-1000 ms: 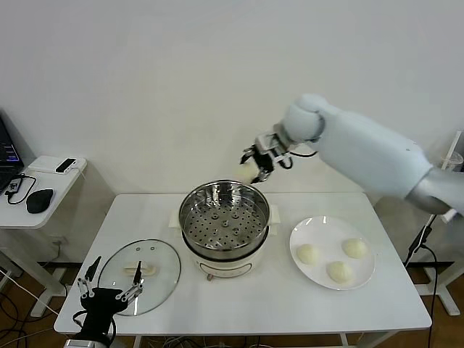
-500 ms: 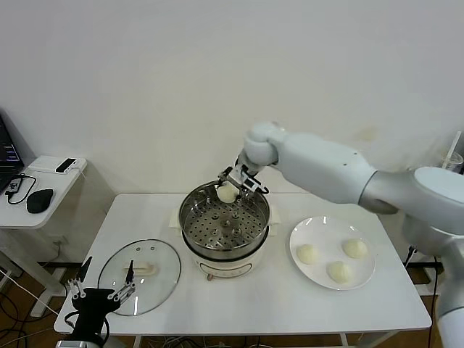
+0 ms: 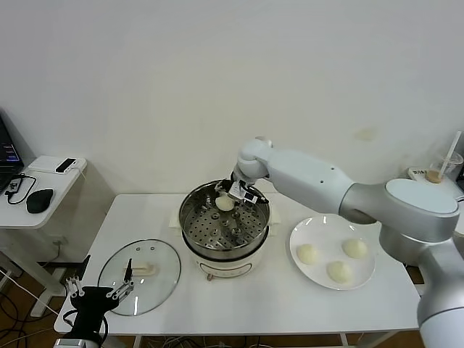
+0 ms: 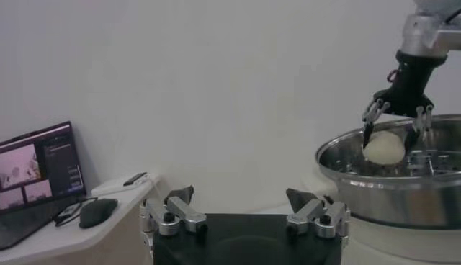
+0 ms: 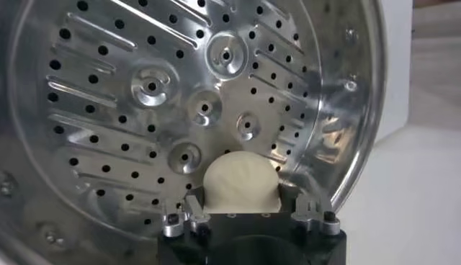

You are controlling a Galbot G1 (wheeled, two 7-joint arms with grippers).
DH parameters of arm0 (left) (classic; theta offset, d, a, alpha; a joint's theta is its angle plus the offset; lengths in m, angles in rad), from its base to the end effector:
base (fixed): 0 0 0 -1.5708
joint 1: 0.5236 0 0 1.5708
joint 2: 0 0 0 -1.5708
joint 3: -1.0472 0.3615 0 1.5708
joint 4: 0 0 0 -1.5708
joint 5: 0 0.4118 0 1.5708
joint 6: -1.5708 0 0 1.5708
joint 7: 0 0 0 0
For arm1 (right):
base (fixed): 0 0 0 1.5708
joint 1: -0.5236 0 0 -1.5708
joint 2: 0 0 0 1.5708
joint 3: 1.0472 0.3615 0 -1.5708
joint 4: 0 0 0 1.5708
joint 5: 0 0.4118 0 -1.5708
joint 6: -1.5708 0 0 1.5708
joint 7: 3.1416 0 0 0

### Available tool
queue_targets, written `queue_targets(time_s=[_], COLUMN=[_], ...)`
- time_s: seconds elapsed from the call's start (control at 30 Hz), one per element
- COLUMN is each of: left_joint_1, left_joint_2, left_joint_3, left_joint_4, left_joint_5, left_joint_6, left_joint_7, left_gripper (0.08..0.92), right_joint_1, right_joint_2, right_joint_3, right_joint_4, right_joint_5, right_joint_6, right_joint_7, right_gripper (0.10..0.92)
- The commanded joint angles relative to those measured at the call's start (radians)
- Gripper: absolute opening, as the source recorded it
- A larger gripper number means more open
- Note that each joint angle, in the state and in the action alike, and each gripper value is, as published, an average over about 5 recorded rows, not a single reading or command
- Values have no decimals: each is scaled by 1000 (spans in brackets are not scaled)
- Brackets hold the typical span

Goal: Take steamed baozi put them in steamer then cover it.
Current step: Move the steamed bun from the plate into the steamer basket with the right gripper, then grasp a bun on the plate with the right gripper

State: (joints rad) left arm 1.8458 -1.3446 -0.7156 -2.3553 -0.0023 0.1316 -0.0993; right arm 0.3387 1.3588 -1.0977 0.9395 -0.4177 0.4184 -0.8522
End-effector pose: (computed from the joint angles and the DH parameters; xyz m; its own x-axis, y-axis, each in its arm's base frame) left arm 0.1593 0.0700 -0.2442 -0.9900 -0.1060 0.0927 -0.0739 0.9515 0.2988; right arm 0.6465 0.1974 -0.1380 -0.3225 -0.3147 0.8927 -0.2319 -0.8881 -0.3969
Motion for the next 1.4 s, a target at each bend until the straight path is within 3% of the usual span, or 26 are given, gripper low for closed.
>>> queue_targets(time_s=[0.03,0.23,0.43,0.57,0.8,1.07,1.23,1.4], left_joint_1=[2,0,-5,-19,-29,-62,-71,-72], left_joint_2=[0,-2,9,15,25,51,65,60], left_joint_3=[-2,0,0,7,32,47,59,73], left_joint_4=[-1,-4,-15,-14,-15,-14,-13,-20], left_joint_5=[-1,-1,-26,-39,-30,-46,-45,-33], left_joint_6=[0,0,11,21,23,40,44,48], left_joint_7=[0,-2,1,4,7,12,15,16], left_gripper=[823,823,823,823,823,823,823,823], right_joint_1=[-15,3,117,160,117,-252,-507,-601], right_joint_2=[25,9,-124,-252,-553,-961,-1035,-989], right_joint_3=[3,39,47,93,239,522,640,649], right_joint_4=[-42,-31,161,248,385,619,672,672], right_joint_5=[-58,-55,269,368,361,352,269,219], right_joint_6=[49,57,-202,-354,-585,-636,-626,-640], right_joint_7=[24,2,-186,-246,-261,-254,-224,-186], right_gripper=[659,794,822,823,823,823,823,823])
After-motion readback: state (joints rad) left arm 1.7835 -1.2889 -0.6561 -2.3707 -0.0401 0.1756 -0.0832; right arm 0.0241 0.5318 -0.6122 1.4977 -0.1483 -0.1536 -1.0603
